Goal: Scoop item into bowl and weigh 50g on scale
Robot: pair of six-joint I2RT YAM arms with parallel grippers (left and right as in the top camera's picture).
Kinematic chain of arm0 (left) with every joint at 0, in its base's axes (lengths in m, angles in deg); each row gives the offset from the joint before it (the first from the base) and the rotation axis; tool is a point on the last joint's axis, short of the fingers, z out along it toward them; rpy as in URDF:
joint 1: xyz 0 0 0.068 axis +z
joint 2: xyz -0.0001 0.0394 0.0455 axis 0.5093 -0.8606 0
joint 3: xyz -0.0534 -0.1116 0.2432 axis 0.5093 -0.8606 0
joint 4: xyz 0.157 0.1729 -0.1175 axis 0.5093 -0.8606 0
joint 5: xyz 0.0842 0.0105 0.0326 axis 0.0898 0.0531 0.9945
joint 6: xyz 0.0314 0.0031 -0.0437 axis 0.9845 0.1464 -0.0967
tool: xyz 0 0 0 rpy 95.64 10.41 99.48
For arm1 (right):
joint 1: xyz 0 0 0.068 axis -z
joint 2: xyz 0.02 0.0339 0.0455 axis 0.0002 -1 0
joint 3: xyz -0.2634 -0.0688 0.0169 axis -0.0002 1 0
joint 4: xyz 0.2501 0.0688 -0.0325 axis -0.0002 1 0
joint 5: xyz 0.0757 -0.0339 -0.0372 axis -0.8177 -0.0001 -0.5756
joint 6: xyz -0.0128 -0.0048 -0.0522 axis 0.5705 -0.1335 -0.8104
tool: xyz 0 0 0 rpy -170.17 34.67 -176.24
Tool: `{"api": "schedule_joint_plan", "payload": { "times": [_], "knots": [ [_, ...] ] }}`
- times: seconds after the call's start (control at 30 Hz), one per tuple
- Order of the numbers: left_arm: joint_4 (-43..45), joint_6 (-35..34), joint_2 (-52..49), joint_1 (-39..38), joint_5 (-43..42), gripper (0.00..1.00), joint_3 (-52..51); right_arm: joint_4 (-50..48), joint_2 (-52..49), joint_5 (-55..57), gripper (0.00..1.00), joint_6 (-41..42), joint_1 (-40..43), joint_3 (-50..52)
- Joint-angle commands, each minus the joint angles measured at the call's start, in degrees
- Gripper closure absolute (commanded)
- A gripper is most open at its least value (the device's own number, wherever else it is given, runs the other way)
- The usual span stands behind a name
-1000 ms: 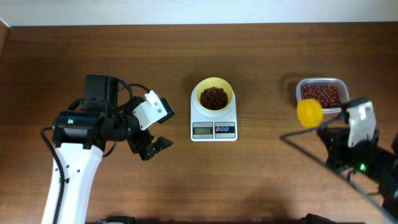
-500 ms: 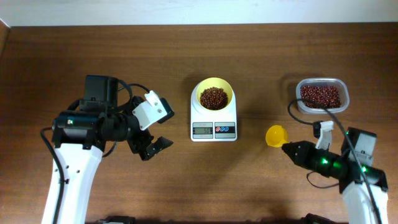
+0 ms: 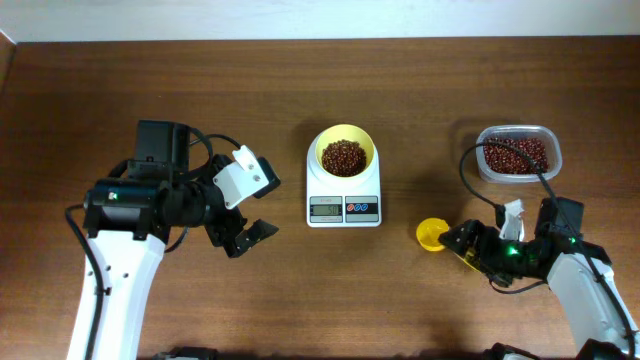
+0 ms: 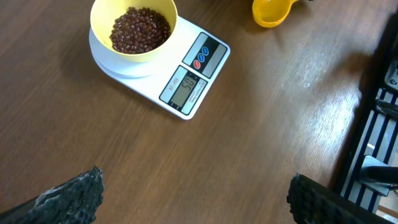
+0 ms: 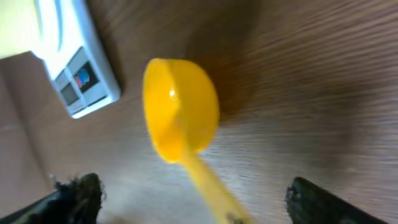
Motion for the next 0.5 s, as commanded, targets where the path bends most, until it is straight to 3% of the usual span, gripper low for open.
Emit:
{"api": "schedule_joint_plan", "payload": {
  "times": [0.0, 0.3, 0.4, 0.47],
  "knots": [
    [-0.07, 1.09, 0.66, 0.15, -0.31, 0.01, 0.68, -1.46, -0.11, 13.92, 0.01, 2.71, -0.24, 0.24],
    [-0.07, 1.09, 0.66, 0.15, -0.31, 0.01, 0.68, -14.10, 5.40, 14.95, 0.01, 2.73, -0.33, -4.02],
    [-0.09, 1.09, 0.66, 0.15, -0.31, 0.01, 0.68, -15.65, 13.16, -1.22, 0.01, 2.69, -0.35, -8.07],
    [-0.07, 1.09, 0.66, 0.15, -0.31, 0.01, 0.68, -16.15, 18.32, -4.48, 0.01, 2.71, -0.35, -8.79]
  ]
}}
